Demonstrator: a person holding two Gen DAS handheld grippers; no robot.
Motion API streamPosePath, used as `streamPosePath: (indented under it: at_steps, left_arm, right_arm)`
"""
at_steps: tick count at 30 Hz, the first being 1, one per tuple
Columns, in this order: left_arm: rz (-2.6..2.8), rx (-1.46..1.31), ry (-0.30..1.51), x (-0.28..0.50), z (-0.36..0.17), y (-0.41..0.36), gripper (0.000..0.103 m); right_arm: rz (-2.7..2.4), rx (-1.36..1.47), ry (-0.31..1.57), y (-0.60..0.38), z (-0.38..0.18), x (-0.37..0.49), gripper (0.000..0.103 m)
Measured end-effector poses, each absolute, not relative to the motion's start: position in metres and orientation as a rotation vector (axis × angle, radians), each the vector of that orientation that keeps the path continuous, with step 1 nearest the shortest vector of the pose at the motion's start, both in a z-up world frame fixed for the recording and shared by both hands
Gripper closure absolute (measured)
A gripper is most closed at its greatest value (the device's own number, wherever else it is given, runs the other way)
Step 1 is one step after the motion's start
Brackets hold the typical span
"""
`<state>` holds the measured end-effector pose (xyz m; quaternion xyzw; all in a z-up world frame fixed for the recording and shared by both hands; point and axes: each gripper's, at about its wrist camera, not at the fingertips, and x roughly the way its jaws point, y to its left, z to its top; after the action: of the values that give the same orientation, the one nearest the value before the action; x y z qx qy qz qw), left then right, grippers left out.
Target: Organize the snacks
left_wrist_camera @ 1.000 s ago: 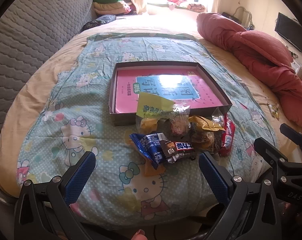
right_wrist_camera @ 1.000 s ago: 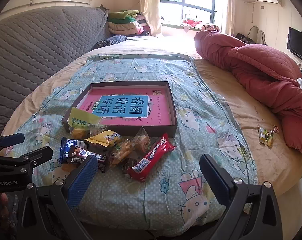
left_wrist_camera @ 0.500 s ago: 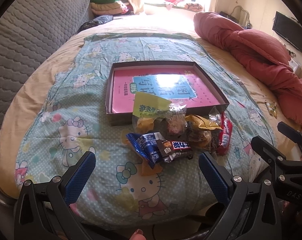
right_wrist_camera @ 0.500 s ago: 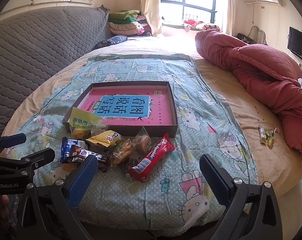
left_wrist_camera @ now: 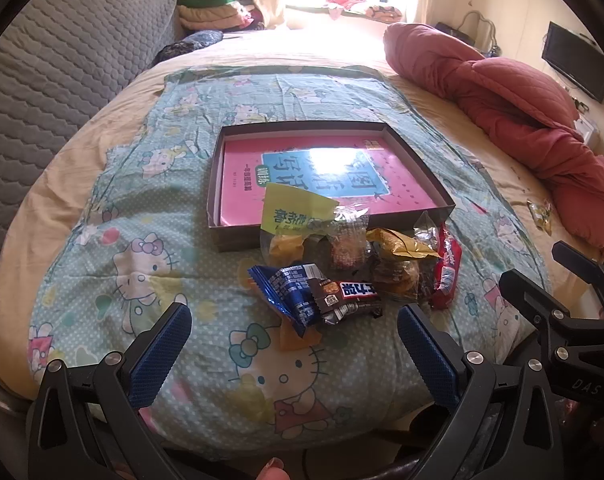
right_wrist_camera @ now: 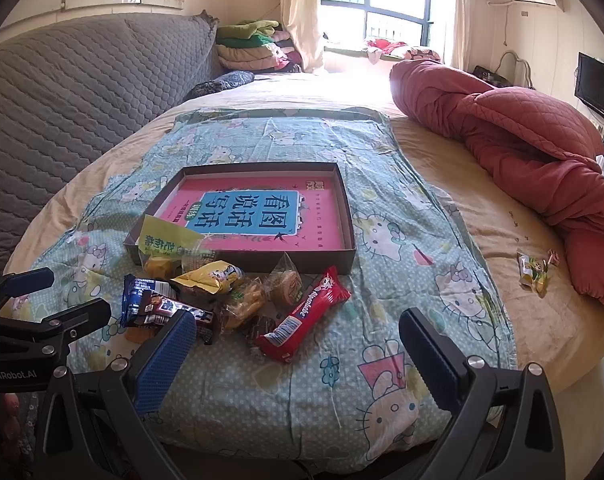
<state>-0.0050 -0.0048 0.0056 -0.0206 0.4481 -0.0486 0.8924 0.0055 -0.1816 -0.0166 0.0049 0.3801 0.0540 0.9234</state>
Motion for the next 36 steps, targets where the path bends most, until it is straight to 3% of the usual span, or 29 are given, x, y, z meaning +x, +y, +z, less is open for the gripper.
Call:
streamPosePath:
  at_steps: [36]
  left_arm:
    - [-0.107, -0.081, 0.967, -0.001, -0.003, 0.005, 0.001]
  right_arm:
    - [0.125, 0.022, 0.786, -0.181, -0.021, 0.007, 0.001]
